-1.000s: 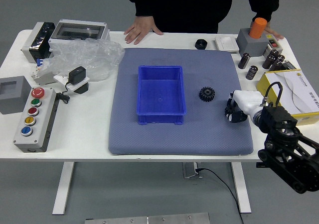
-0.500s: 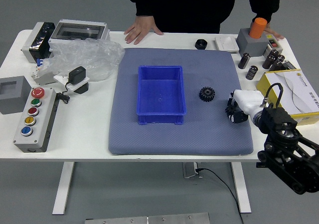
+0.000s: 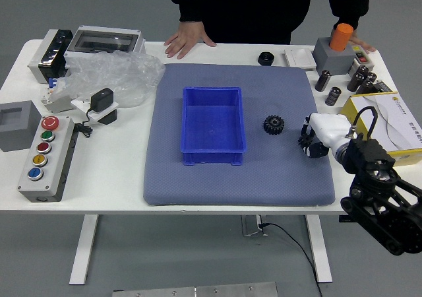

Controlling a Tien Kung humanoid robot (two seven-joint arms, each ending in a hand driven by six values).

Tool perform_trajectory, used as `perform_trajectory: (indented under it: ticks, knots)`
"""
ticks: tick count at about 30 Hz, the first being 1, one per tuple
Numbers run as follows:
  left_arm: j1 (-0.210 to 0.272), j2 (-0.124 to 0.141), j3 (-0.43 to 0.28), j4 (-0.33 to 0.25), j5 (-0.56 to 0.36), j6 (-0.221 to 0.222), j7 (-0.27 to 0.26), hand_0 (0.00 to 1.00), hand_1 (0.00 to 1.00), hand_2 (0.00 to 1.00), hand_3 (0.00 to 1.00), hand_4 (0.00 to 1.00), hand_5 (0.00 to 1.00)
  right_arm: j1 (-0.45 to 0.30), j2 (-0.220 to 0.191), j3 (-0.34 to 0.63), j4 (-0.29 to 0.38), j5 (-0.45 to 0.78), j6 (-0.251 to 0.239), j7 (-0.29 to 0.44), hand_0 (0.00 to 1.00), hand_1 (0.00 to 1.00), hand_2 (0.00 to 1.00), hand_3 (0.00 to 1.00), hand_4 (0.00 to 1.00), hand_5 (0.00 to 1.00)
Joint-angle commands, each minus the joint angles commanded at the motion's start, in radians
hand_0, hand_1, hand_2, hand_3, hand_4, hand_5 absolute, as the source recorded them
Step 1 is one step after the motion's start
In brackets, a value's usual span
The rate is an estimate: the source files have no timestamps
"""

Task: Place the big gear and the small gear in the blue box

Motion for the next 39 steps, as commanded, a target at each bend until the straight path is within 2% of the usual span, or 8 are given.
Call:
perform_trajectory:
  ticks: [9, 17, 22, 29, 39]
  knots:
    - [-0.001, 0.001, 0.002, 0.0, -0.002, 0.0, 0.0, 0.843, 0.808, 0.819, 0.852, 0.711, 0.278, 0.009, -0.009, 0.01, 0.033, 0.0, -0.003, -0.005, 0.659, 0.495, 0.473, 0.507, 0.665, 0.01]
    - [-0.002, 0.003, 0.001, 0.0, -0.002, 0.0, 0.0, 0.843, 0.808, 0.819, 0.853, 0.71, 0.279, 0.037, -0.017, 0.015, 0.103, -0.015, 0.004, -0.017, 0.657, 0.493, 0.47, 0.504, 0.662, 0.012]
    - [-0.001, 0.004, 0.0, 0.0, 0.0, 0.0, 0.0, 0.843, 0.808, 0.819, 0.853, 0.71, 0.279, 0.069, -0.007, 0.006, 0.152, -0.003, 0.007, -0.019, 0.657, 0.493, 0.47, 0.504, 0.662, 0.012]
    - [-0.001, 0.005, -0.002, 0.0, 0.006, -0.001, 0.0, 0.842, 0.807, 0.816, 0.853, 0.707, 0.278, 0.138, 0.049, -0.024, 0.177, -0.002, 0.011, -0.02, 0.658, 0.496, 0.471, 0.506, 0.663, 0.009]
    - [0.0, 0.006, -0.005, 0.0, 0.019, -0.003, 0.003, 0.842, 0.808, 0.817, 0.853, 0.706, 0.278, 0.217, 0.171, -0.071, 0.138, -0.012, 0.01, -0.017, 0.658, 0.495, 0.471, 0.505, 0.664, 0.009]
